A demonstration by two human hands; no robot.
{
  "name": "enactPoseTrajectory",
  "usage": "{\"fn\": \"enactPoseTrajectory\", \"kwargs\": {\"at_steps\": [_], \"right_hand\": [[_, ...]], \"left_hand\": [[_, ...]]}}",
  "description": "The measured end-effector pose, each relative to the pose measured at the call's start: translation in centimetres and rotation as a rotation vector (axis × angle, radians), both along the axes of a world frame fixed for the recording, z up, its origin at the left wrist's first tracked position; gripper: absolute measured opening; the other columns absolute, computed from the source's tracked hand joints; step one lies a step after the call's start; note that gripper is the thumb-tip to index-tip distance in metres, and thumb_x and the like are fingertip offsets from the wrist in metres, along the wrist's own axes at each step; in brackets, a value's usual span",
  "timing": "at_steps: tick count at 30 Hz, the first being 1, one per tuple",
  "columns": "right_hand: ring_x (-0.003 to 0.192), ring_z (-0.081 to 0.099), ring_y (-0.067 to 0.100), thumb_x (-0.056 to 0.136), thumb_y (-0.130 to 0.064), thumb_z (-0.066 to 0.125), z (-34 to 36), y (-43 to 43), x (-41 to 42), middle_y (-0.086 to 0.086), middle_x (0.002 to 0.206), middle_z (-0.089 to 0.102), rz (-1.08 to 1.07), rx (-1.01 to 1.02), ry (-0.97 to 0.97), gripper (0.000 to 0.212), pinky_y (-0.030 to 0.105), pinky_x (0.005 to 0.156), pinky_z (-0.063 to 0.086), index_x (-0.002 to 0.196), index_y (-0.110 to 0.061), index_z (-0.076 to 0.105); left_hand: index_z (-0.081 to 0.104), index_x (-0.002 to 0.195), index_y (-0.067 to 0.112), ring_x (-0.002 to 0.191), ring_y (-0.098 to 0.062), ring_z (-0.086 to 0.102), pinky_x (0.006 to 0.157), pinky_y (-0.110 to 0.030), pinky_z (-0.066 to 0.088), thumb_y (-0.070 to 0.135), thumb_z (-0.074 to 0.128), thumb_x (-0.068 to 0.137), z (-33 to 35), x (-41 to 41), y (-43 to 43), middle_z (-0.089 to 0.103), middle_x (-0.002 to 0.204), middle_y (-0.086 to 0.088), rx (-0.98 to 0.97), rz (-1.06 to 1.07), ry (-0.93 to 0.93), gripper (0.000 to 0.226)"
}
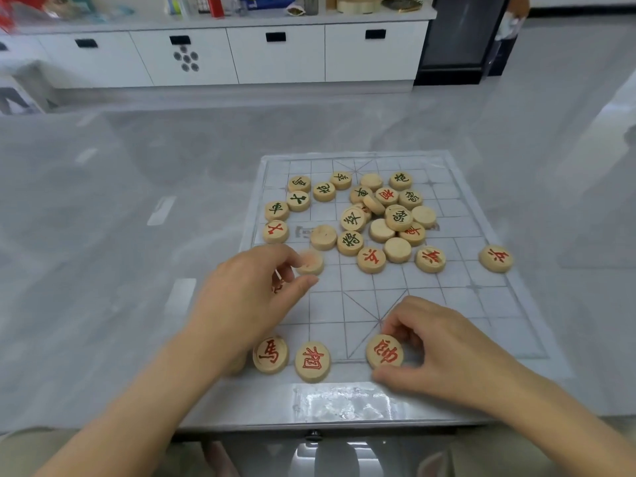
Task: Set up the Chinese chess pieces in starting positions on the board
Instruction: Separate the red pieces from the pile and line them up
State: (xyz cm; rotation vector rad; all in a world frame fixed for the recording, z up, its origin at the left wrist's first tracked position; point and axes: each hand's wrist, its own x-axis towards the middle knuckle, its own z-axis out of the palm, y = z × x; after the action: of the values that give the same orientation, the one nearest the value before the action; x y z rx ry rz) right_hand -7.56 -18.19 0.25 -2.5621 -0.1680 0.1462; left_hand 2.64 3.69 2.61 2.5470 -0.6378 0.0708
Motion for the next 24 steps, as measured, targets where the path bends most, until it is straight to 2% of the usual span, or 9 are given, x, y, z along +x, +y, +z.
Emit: {"fn": "enactPoseTrajectory", "kwargs": {"at_steps": [4,6,9,11,14,17,21,24], "right_hand": [[0.082,0.047,-0.001,0.062,-0.069,0.057,-0.2,-0.1,0.0,-0.021,0.086,0.049,0.032,-0.086,-0.044,0.041,0.017,0.068,0.042,0.087,-0.039,0.047],[0.087,0.047,-0.002,0.055,-0.077,0.059,0.1,-0.5,0.0,-0.023,0.091,0.048,0.029,-0.069,0.006,0.054,0.019,0.071,0.043,0.096,-0.044,0.046],[0.083,0.051,0.002,0.041,-0.092,0.05,1.1,-2.3,0.7,-0.022,0.091,0.052,-0.144,0.222,-0.04,0.071,0.015,0.068,0.041,0.099,-0.051,0.05],[0.074,0.055,0.004,0.054,-0.092,0.041,1.5,-3.9,1.2,-0.016,0.084,0.059,-0.276,0.373,-0.203,0.067,0.009,0.061,0.04,0.097,-0.044,0.058],[0.067,0.056,0.0,0.072,-0.084,0.027,1.9,-5.0,1.8,-0.019,0.071,0.061,-0.318,0.374,-0.334,0.061,0.005,0.056,0.035,0.089,-0.037,0.062],[0.07,0.056,0.009,0.075,-0.078,0.028,1.2,-5.1,2.1,-0.006,0.068,0.063,-0.306,0.284,-0.337,0.05,0.009,0.055,0.038,0.087,-0.042,0.06],[0.068,0.054,0.008,0.074,-0.071,0.033,1.2,-5.1,2.3,-0.005,0.066,0.061,-0.3,0.239,-0.345,0.047,0.009,0.055,0.037,0.09,-0.037,0.061],[0.066,0.054,0.006,0.075,-0.068,0.036,1.7,-5.5,2.1,-0.001,0.063,0.06,-0.334,0.274,-0.372,0.037,0.007,0.055,0.037,0.084,-0.04,0.058]], "left_hand": [[0.062,0.095,0.03,0.076,-0.002,0.056,0.067,-0.027,0.048,0.046,0.059,0.083,0.0,0.4,0.3,0.059,0.076,0.018,-0.036,0.04,-0.007,0.02],[0.062,0.093,0.029,0.075,-0.001,0.056,0.066,-0.026,0.047,0.043,0.061,0.084,0.1,0.7,0.6,0.059,0.076,0.018,-0.05,0.065,-0.015,0.016],[0.06,0.089,0.031,0.074,-0.002,0.056,0.059,-0.02,0.039,0.039,0.061,0.084,0.5,1.7,1.3,0.06,0.076,0.015,-0.071,0.125,-0.022,0.01],[0.061,0.088,0.028,0.075,-0.002,0.057,0.06,-0.02,0.039,0.035,0.062,0.084,0.4,2.8,2.0,0.061,0.077,0.015,-0.096,0.175,-0.028,0.008],[0.062,0.09,0.025,0.079,-0.007,0.059,0.067,-0.024,0.044,0.029,0.065,0.083,-0.1,4.9,3.2,0.062,0.079,0.014,-0.123,0.267,0.034,0.008],[0.06,0.099,0.023,0.084,-0.01,0.06,0.077,-0.032,0.05,0.03,0.067,0.082,-1.0,6.5,3.0,0.063,0.09,0.01,-0.024,0.282,0.152,0.02],[0.057,0.109,0.017,0.091,-0.017,0.058,0.074,-0.032,0.047,0.047,0.068,0.077,-1.7,8.0,0.3,0.06,0.102,0.004,0.079,0.299,0.183,0.045],[0.054,0.097,0.017,0.086,-0.021,0.058,0.067,-0.032,0.045,0.048,0.066,0.075,-2.5,8.8,-1.4,0.059,0.093,0.001,0.175,0.303,0.16,0.04]]}}
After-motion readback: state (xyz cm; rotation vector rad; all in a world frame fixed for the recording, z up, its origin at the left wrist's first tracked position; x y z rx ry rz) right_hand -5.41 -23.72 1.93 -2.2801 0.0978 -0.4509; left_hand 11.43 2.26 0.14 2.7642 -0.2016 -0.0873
